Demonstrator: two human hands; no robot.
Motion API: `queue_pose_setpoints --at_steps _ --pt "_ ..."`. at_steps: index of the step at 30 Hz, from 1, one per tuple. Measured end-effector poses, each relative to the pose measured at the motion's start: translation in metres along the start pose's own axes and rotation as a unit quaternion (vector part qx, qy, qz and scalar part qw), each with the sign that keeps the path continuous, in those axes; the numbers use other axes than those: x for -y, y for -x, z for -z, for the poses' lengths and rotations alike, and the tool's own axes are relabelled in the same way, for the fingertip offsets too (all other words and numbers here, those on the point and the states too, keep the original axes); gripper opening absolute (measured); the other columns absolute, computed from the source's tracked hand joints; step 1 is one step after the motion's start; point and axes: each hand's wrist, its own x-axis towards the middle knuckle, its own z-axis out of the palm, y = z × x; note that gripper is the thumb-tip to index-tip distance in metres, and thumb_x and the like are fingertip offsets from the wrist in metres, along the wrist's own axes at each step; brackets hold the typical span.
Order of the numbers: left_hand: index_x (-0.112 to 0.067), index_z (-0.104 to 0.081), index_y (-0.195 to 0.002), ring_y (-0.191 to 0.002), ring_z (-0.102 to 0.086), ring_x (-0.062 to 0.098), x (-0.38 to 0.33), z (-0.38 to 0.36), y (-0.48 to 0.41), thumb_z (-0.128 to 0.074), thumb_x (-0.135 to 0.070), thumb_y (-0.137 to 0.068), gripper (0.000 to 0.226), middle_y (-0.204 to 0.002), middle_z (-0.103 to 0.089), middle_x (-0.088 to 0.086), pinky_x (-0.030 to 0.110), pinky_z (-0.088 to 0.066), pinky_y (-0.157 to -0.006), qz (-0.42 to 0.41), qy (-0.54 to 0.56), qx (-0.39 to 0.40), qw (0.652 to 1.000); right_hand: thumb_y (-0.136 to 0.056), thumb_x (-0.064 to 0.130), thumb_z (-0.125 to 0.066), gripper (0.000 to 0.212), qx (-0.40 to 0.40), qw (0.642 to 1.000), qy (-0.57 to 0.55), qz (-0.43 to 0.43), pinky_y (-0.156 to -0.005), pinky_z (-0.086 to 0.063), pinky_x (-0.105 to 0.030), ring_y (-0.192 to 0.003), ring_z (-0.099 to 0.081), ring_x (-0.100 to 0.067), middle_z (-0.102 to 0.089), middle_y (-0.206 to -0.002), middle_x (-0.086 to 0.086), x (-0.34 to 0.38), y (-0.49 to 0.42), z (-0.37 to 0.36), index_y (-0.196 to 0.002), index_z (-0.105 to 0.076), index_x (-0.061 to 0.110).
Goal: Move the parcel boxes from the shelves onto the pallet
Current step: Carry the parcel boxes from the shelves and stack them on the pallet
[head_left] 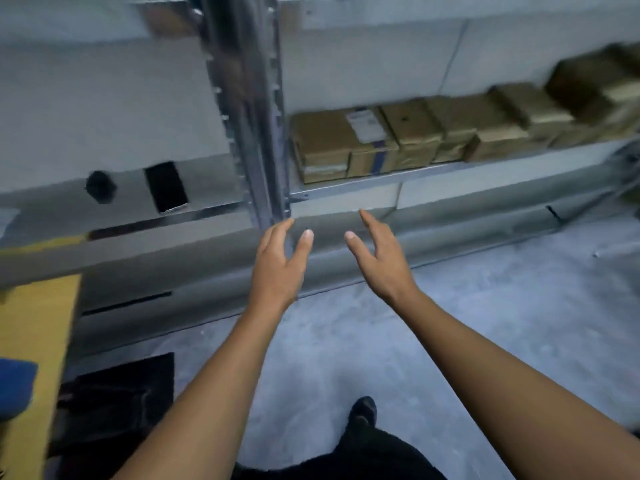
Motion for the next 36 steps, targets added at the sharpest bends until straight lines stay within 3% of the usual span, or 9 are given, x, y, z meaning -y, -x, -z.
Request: queue_pose_setpoints --at_steps 5,9,12,15,24,32,36 --pt "-0.023 -0.054 -0.147 -0.137 -0.045 0.008 -0.08 -0.149 -0.009 -0.056 -0.049 -0.104 0.051 -0.153 -0.051 -0.002 0.002 -0.025 -0.098 -0.057 0.005 0.086 0.995 -0.103 0.059 -0.053 0.069 -0.086 0.996 0.007 -0.038 -0.116 -0.027 -0.025 -0.149 -0.036 -0.009 -0.04 -0.164 0.003 -0.075 0.0 0.137 -0.163 -0.033 0.031" --pt "-0.021 -0.055 -0.147 -0.137 -0.048 0.012 -0.135 -0.237 -0.008 -0.056 -0.047 -0.104 0.05 -0.151 -0.052 0.0 0.019 -0.03 -0.104 -0.09 0.006 0.142 0.986 -0.105 0.056 -0.054 0.068 -0.141 0.988 0.014 -0.066 -0.118 -0.026 -0.026 -0.152 -0.034 -0.013 -0.04 -0.165 0.001 -0.119 0.01 0.221 -0.164 -0.034 0.03" --pt "-0.022 -0.055 -0.147 -0.137 -0.048 0.012 -0.167 -0.291 -0.01 -0.055 -0.049 -0.104 0.05 -0.151 -0.052 -0.001 0.022 -0.031 -0.104 -0.113 0.004 0.174 0.978 -0.104 0.058 -0.053 0.07 -0.176 0.98 0.019 -0.089 -0.125 -0.028 -0.037 -0.154 -0.032 -0.016 -0.039 -0.166 0.0 -0.15 0.017 0.27 -0.165 -0.032 0.031" --pt "-0.023 -0.055 -0.147 -0.138 -0.047 0.012 -0.193 -0.339 -0.017 -0.055 -0.049 -0.105 0.049 -0.151 -0.052 -0.001 0.024 -0.033 -0.108 -0.141 0.002 0.205 0.969 -0.103 0.061 -0.051 0.07 -0.197 0.973 0.041 -0.114 -0.12 -0.032 -0.036 -0.153 -0.032 -0.02 -0.038 -0.165 0.002 -0.181 0.021 0.309 -0.165 -0.03 0.033" --pt "-0.027 -0.055 -0.147 -0.135 -0.045 0.003 -0.233 -0.475 -0.08 -0.052 -0.055 -0.104 0.052 -0.15 -0.051 -0.007 0.014 -0.029 -0.101 -0.15 0.01 0.251 0.956 -0.099 0.068 -0.047 0.073 -0.236 0.956 0.063 -0.164 -0.122 -0.035 -0.046 -0.151 -0.036 -0.019 -0.041 -0.161 0.005 -0.267 -0.034 0.403 -0.163 -0.032 0.036" --pt "-0.03 -0.055 -0.146 -0.135 -0.046 0.005 -0.296 -0.598 -0.178 -0.052 -0.057 -0.102 0.052 -0.151 -0.05 -0.008 0.02 -0.031 -0.102 -0.123 0.049 0.249 0.959 -0.101 0.066 -0.048 0.073 -0.231 0.953 0.08 -0.181 -0.119 -0.03 -0.033 -0.152 -0.035 -0.014 -0.04 -0.163 0.006 -0.325 -0.143 0.502 -0.163 -0.032 0.032" --pt "-0.028 -0.054 -0.145 -0.131 -0.046 0.004 -0.331 -0.644 -0.216 -0.052 -0.057 -0.102 0.052 -0.15 -0.048 -0.009 0.02 -0.033 -0.099 -0.122 0.043 0.236 0.963 -0.098 0.069 -0.046 0.078 -0.247 0.952 0.066 -0.168 -0.12 -0.029 -0.033 -0.153 -0.033 -0.014 -0.038 -0.165 0.003 -0.339 -0.196 0.552 -0.164 -0.03 0.03"
